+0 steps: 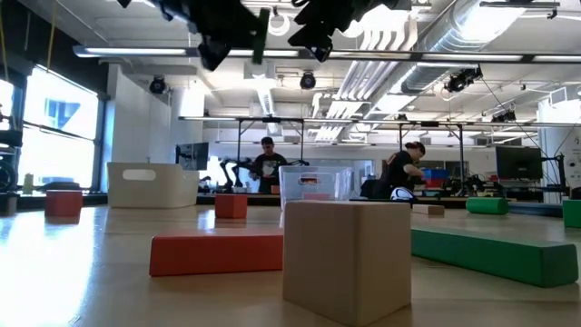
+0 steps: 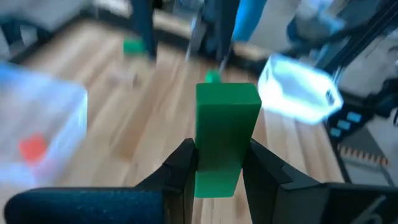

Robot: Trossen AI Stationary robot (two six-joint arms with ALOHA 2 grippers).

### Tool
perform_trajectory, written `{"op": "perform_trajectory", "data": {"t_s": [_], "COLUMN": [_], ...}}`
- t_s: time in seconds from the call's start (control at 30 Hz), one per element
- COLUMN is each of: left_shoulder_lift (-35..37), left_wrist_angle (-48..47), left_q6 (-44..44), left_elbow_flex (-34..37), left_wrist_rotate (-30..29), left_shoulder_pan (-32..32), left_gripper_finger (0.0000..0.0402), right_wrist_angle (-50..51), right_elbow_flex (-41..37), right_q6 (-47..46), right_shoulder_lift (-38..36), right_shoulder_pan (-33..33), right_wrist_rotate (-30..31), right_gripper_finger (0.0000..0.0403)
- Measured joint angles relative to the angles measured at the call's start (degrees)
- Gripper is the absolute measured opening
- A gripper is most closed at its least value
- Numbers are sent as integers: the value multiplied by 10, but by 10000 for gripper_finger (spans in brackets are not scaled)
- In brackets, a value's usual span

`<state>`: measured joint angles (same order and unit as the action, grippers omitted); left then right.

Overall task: Sort & place blocks by color
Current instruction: Put the green block into the bottom white bin

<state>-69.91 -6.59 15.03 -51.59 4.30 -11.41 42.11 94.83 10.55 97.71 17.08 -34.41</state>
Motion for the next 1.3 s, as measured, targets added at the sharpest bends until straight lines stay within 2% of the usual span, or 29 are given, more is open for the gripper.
{"op": "perform_trajectory", "data": {"t_s": [0.13, 0.3, 0.73, 0.9, 1.1, 1.3], "left_shoulder_lift": [0, 0, 0, 0, -1, -1], "left_wrist_angle": [71, 108, 125, 133, 142, 172], "left_q6": [-24, -32, -56, -78, -98, -98], "left_elbow_flex": [0, 0, 0, 0, 0, 0], "left_wrist_rotate": [14, 36, 43, 41, 36, 34], "left_shoulder_pan": [-19, -42, -59, -58, -59, -60], "left_gripper_finger": [75, 75, 75, 75, 75, 75], "right_wrist_angle": [1, 0, -47, -55, -80, -109], "right_elbow_flex": [0, 0, 0, 0, 0, 0], "right_q6": [0, 0, -31, -15, -22, -54], "right_shoulder_lift": [0, 0, 0, 0, 0, 0], "right_shoulder_pan": [-11, -25, -29, -28, -29, -31], "right_wrist_rotate": [57, 114, 108, 59, 39, 75], "right_gripper_finger": [174, 175, 231, 245, 246, 246]}}
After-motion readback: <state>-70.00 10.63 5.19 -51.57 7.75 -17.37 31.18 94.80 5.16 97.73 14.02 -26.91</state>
